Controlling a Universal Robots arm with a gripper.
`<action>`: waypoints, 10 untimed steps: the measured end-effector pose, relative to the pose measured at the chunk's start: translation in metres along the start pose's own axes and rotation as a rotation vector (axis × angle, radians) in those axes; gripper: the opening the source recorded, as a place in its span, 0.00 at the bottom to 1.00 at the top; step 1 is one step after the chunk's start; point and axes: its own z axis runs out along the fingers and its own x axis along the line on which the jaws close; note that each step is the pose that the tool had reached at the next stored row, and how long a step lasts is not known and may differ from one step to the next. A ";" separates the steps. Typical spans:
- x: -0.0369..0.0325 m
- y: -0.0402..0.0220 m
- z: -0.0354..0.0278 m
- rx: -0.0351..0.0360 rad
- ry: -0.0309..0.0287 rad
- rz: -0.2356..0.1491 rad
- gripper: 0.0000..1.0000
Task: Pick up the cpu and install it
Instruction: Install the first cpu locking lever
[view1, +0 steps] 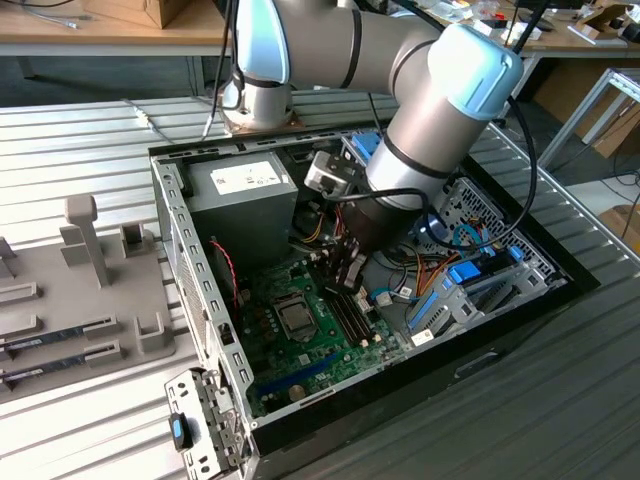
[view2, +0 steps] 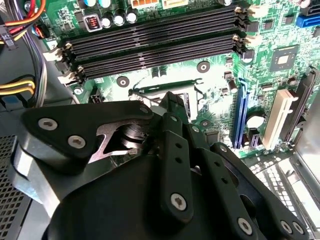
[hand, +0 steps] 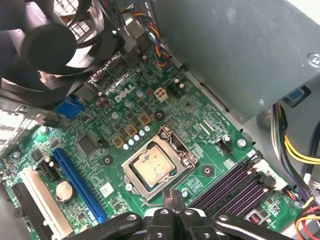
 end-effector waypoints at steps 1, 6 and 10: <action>0.0001 -0.0003 0.0008 -0.0002 0.0002 0.000 0.11; 0.0007 -0.0021 0.0043 -0.0012 0.0011 0.000 0.11; 0.0020 -0.0011 -0.0043 -0.0013 0.0010 0.000 0.11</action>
